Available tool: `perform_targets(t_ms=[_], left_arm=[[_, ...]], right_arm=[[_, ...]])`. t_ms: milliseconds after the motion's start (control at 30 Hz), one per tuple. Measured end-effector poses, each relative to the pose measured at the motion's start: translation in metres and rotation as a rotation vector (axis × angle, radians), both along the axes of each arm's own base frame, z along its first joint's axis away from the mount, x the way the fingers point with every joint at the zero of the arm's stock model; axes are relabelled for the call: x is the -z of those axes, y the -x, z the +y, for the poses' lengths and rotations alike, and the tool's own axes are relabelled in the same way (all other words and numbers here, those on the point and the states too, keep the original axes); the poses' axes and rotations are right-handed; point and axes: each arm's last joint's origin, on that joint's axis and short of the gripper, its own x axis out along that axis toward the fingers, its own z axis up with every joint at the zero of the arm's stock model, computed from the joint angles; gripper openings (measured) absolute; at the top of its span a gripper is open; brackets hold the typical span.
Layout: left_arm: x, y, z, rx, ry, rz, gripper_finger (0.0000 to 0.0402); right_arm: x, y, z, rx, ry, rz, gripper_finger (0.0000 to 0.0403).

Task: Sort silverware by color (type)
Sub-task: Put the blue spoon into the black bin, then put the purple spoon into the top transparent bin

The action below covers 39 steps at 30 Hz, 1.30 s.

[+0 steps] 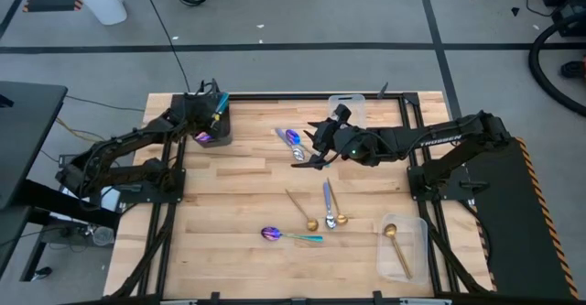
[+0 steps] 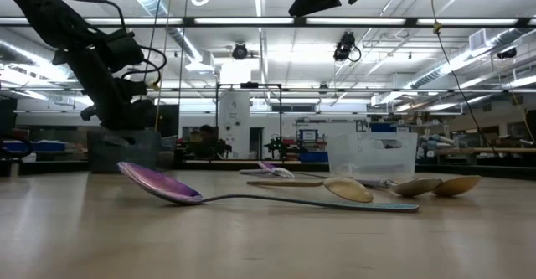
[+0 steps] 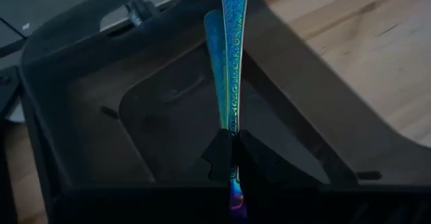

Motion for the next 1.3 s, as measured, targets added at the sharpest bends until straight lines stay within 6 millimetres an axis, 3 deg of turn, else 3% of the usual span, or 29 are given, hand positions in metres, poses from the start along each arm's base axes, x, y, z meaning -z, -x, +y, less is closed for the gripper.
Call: perform_targets(t_ms=[1033, 1300], left_arm=[[0.0069, 0.0053, -0.0081, -0.072, 0.115, 0.030, 0.0031], [0.0081, 0.0062, -0.0094, -0.087, 0.135, 0.031, 0.0092]], right_arm=[[-0.0006, -0.0008, 0.0006, -0.023, -0.011, -0.009, 0.0118], [-0.0006, -0.0008, 0.0005, -0.023, -0.011, -0.008, 0.0118]])
